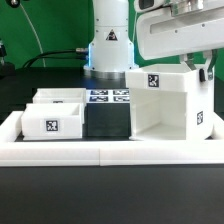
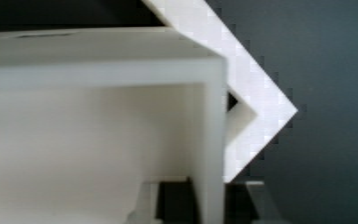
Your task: Assemble drawer
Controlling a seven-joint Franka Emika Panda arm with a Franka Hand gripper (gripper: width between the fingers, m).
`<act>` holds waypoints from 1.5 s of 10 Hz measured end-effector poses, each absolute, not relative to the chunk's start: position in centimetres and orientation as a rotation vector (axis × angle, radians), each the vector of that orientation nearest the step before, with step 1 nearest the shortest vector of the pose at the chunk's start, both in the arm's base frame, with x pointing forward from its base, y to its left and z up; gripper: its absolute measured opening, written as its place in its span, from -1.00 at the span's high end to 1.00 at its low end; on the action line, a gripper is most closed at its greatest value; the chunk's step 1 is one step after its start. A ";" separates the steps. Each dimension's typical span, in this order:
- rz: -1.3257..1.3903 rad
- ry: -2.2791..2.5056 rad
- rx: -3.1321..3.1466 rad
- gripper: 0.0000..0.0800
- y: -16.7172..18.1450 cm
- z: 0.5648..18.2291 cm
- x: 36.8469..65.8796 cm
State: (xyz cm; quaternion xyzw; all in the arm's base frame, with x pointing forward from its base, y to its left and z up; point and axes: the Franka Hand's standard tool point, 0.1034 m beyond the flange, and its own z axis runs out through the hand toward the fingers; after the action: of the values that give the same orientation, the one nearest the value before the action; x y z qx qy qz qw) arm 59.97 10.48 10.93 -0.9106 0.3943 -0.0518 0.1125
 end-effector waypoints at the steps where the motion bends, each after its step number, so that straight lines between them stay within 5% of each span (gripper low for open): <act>1: -0.144 1.211 -2.644 0.88 10.5 10.9 60.0; 8: 0.009 1.900 -2.125 0.88 10.3 10.7 59.7; 15: 0.057 2.040 -1.963 0.88 10.5 10.4 59.7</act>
Offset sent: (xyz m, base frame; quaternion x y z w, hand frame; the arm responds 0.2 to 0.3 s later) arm 0.0000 0.0000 0.0000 0.0000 0.0000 0.1296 0.9916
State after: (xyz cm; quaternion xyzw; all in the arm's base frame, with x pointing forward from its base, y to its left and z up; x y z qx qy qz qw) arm 59.67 10.51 10.43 -0.6850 0.7118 0.0197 0.1540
